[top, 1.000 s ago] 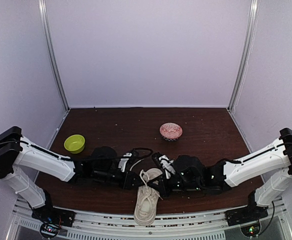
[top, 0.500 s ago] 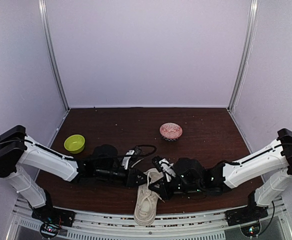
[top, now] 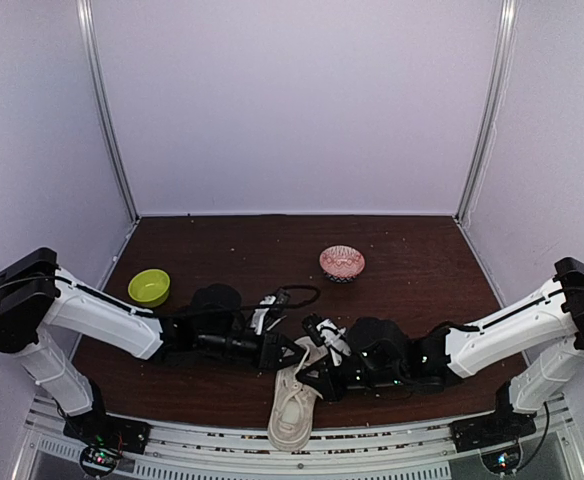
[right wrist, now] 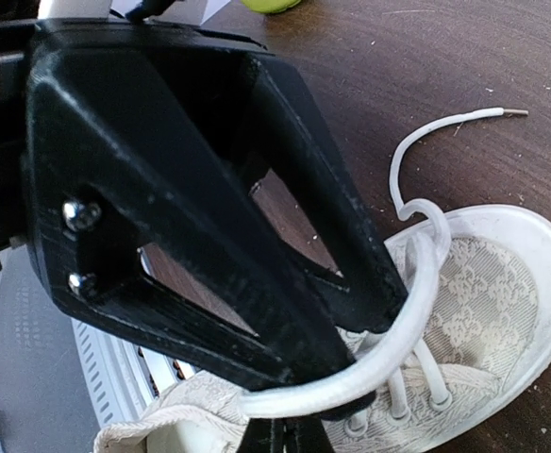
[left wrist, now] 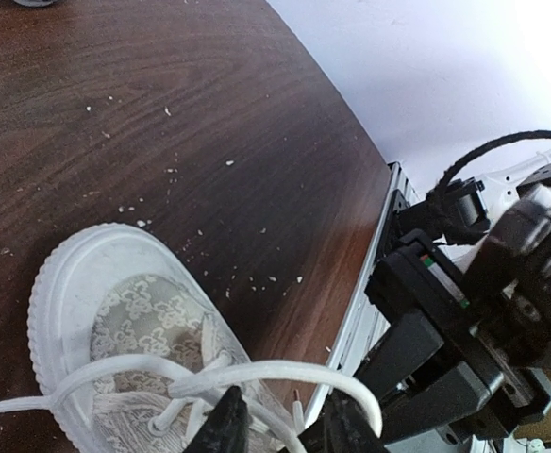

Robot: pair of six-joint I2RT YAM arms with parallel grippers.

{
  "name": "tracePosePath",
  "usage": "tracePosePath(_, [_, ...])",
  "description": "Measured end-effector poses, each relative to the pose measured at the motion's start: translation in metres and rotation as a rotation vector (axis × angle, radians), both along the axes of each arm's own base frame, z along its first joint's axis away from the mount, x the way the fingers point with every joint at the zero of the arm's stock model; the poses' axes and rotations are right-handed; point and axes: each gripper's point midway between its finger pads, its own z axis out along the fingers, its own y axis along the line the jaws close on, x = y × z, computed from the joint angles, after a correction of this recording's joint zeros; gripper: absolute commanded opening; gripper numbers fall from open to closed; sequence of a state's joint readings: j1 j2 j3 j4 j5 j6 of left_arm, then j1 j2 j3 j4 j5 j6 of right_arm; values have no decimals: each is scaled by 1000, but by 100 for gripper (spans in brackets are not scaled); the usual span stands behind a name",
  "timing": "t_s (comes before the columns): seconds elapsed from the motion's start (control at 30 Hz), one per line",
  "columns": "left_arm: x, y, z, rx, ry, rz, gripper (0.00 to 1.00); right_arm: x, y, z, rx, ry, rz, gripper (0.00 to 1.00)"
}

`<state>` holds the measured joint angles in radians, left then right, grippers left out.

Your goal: Tie the shoes

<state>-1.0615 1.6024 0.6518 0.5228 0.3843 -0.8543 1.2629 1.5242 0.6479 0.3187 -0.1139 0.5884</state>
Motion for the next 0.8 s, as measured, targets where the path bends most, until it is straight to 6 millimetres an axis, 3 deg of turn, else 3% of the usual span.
tracePosePath(0.53, [-7,-3,-9,12,76,-30,24,6,-2,-1,-44,-57,-12,0])
tracePosePath(0.8, [-12,-4,-9,7,120,-44,7,8,-4,-5,-67,-77,-16,0])
